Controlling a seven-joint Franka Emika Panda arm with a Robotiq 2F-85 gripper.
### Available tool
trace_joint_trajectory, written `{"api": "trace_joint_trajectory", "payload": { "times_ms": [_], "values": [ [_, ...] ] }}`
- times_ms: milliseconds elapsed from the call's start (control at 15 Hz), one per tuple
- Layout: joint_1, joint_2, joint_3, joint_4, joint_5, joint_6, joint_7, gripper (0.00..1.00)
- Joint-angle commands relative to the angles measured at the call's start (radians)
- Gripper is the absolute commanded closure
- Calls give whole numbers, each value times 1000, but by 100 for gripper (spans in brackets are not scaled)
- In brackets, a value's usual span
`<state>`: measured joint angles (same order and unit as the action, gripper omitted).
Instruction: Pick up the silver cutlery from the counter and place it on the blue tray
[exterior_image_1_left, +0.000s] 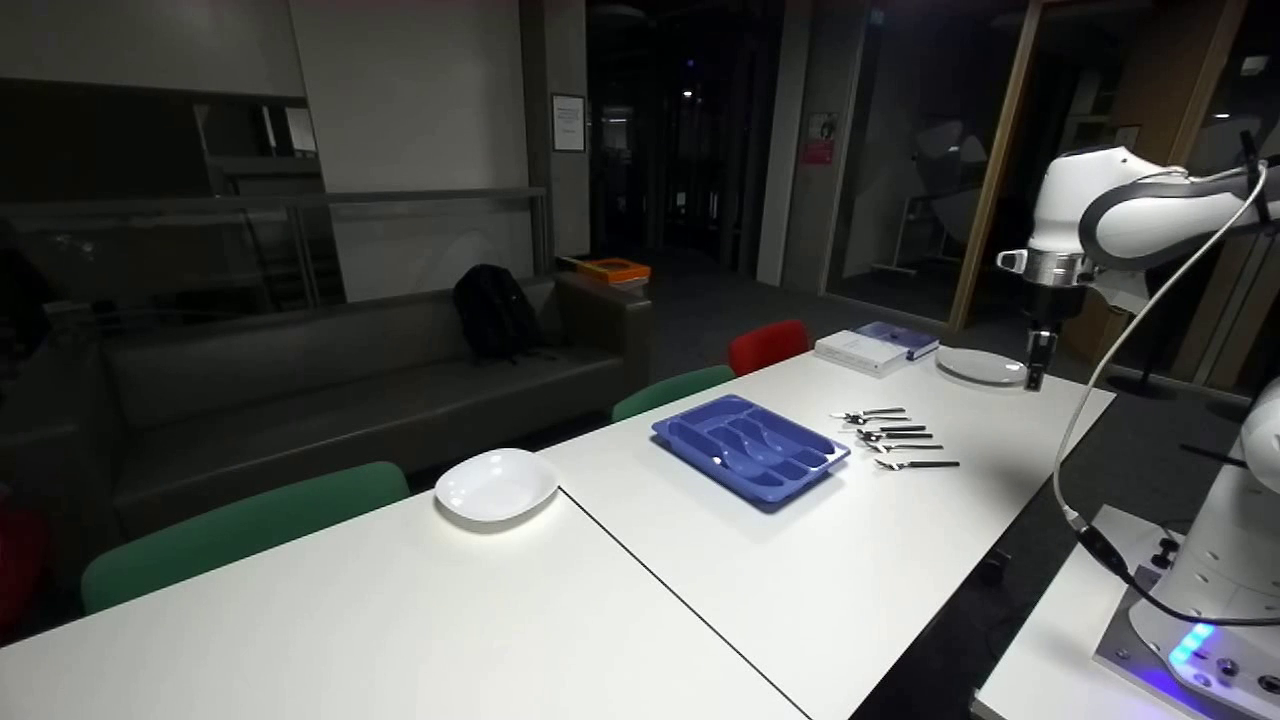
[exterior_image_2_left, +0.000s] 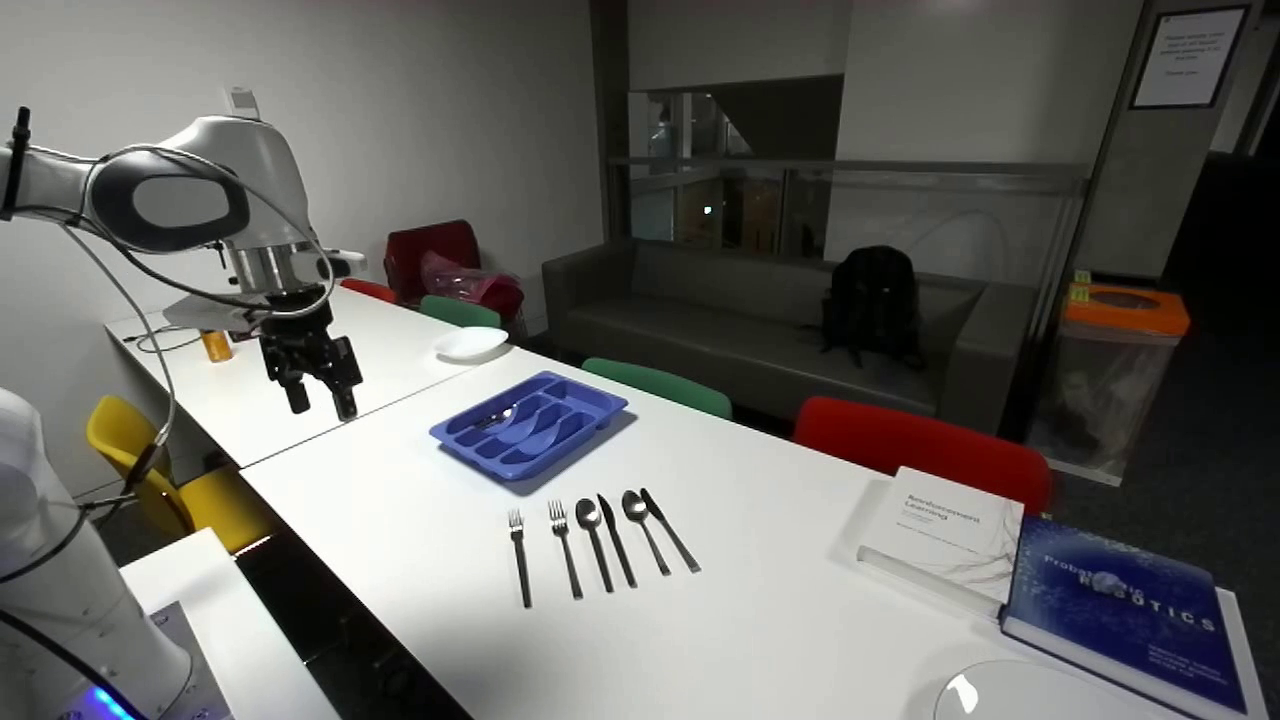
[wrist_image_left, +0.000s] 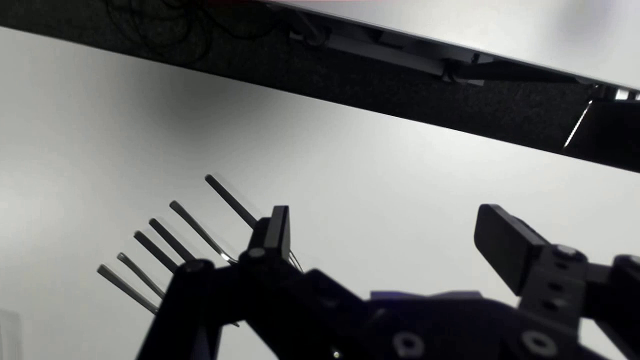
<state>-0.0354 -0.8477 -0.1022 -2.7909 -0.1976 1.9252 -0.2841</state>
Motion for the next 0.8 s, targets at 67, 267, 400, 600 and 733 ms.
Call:
{"api": "trace_joint_trajectory", "payload": {
  "times_ms": [67,267,400,600,733],
  "values": [
    [-12,42,-158,2,-54,16,-240,0],
    [-42,87,-246,11,-114,4,-357,0],
    [-65,139,-285,23,-131,19,-397,0],
    [-76,226,-314,34,-106,72,-393,0],
    [-72,297,-310,48,-88,110,-373,0]
  ]
}}
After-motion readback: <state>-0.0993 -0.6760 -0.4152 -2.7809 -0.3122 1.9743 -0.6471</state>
